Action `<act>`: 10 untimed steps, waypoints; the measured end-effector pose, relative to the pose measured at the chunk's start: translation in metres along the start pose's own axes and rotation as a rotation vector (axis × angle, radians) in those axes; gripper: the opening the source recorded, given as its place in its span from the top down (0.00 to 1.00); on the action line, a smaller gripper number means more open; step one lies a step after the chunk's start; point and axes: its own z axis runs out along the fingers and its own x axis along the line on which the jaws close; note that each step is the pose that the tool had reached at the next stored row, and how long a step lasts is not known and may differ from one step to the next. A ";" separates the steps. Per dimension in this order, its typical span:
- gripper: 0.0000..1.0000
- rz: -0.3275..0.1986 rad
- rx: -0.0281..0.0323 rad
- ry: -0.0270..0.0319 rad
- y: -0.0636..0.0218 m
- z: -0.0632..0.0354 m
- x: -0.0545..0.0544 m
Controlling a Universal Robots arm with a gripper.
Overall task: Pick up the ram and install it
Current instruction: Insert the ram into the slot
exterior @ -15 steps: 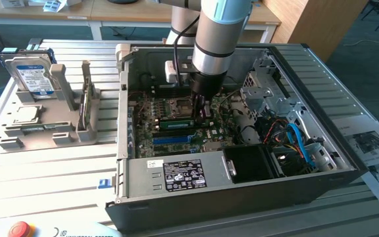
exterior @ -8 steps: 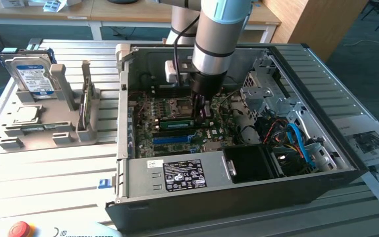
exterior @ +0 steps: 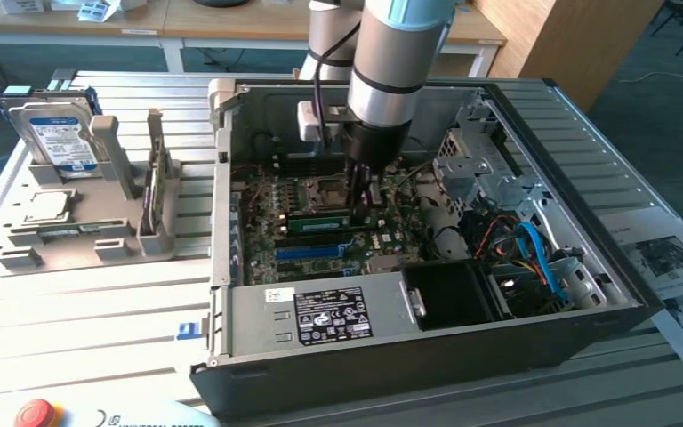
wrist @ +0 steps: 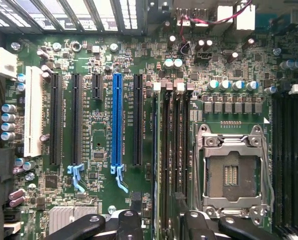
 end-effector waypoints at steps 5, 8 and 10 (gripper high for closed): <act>0.63 0.000 0.0000 0.0001 0.0003 -0.0121 0.000; 0.63 0.000 0.0000 0.0001 0.0004 -0.0202 0.000; 0.63 0.000 0.0000 0.0001 0.0006 -0.0253 0.000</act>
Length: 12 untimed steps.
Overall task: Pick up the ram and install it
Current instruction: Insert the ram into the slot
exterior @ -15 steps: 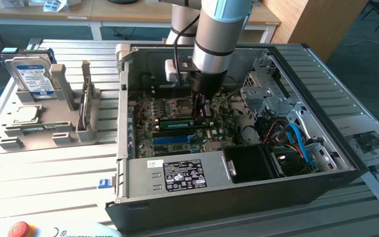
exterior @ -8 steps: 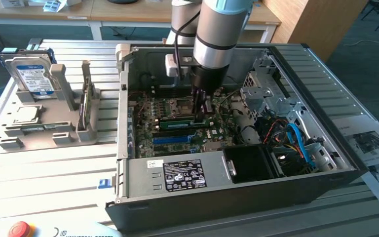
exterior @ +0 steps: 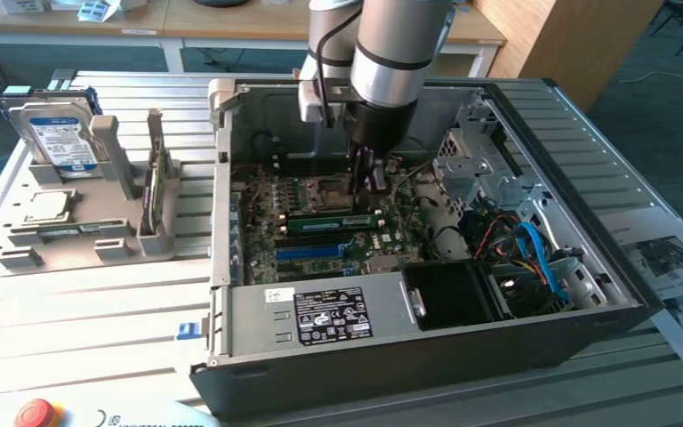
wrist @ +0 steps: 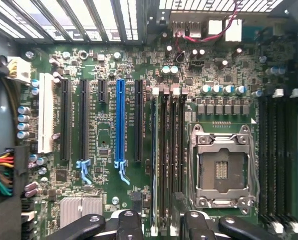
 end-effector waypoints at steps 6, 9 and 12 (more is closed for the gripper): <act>0.63 0.000 0.0000 0.0001 0.0003 -0.0146 0.000; 0.63 0.000 0.0000 0.0000 0.0004 -0.0211 0.000; 0.63 0.000 0.0000 0.0000 0.0006 -0.0274 0.000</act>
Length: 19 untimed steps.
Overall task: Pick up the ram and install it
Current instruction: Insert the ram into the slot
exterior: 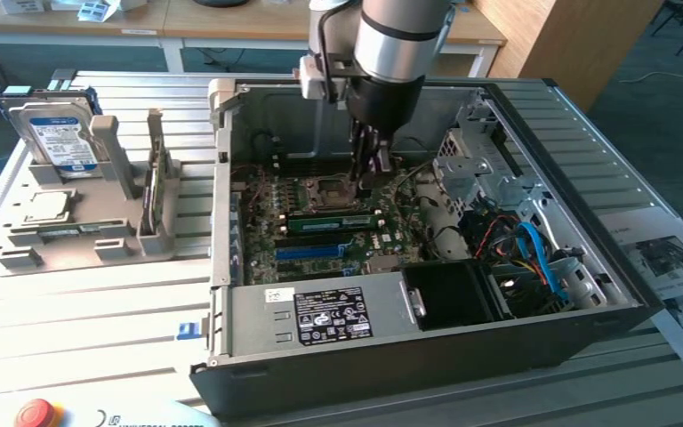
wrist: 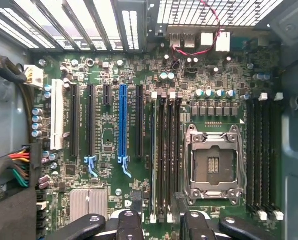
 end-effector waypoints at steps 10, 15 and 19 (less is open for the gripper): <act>0.63 0.000 0.0000 0.0000 0.0005 -0.0216 0.000; 0.63 0.000 0.0000 0.0001 0.0007 -0.0307 -0.001; 0.63 0.000 0.0000 0.0000 0.0007 -0.0343 -0.001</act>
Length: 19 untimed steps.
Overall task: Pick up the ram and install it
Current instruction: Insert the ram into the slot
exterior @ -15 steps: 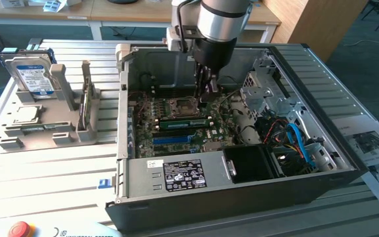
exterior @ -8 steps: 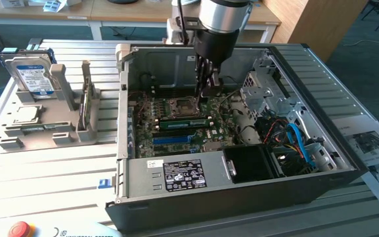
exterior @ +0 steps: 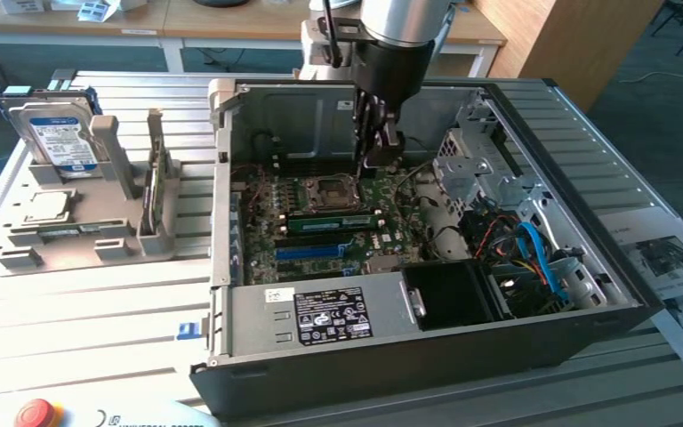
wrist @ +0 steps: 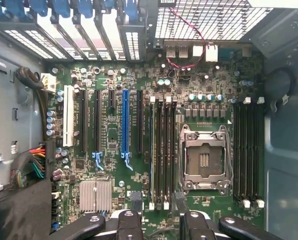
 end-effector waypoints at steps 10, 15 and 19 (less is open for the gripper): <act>0.63 0.000 0.0000 0.0001 0.0001 -0.0031 0.000; 0.63 0.000 0.0000 0.0001 0.0002 -0.0095 0.000; 0.63 0.000 0.0000 0.0001 0.0003 -0.0145 0.000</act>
